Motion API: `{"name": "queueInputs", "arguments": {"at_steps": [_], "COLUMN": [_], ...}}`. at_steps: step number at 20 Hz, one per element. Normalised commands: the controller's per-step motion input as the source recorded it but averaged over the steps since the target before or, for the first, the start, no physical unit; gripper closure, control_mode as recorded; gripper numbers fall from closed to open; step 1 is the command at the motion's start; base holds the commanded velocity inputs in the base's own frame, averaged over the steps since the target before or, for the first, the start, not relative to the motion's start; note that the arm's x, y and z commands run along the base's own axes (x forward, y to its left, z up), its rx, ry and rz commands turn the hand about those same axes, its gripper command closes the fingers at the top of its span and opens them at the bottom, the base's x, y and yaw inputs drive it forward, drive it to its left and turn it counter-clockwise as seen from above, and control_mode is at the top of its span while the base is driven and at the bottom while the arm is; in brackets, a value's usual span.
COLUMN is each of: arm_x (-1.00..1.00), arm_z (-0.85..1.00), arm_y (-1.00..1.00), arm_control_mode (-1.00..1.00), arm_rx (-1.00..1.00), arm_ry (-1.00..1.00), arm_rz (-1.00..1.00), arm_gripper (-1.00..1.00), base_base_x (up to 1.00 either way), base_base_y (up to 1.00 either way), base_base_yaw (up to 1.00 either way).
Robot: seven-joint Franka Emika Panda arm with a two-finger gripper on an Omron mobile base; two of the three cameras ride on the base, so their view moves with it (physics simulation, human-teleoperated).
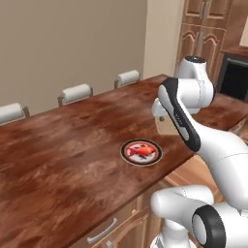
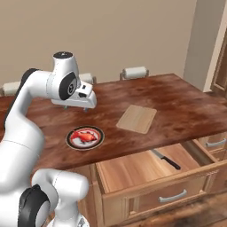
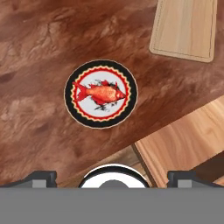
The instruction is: Pick up the knife from the drawer and place it on the cutting board. Then place the meat from the plate to the cutting board.
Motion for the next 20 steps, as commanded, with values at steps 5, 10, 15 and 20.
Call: {"name": "queueInputs", "arguments": {"at_steps": [5,10,15,20], "arm_x": [0.00,0.00,0.00,0.00], "arm_z": [0.00,0.00,0.00,0.00], "arm_y": [0.00,0.00,0.00,0.00], "arm_control_mode": [1.00,1.00,1.00,1.00], "arm_rx": [0.00,0.00,0.00,0.00], "arm_ry": [0.00,0.00,0.00,0.00], "arm_rz": [0.00,0.00,0.00,0.00], "arm_gripper": [-1.00,-1.00,-1.00,-1.00], "base_base_x": [0.29,0.34,0.25,0.17], "base_base_y": [0.06,0.20,0.12,0.26], "base_base_yaw": [-0.28,-0.27,-0.34,-0.36]}}
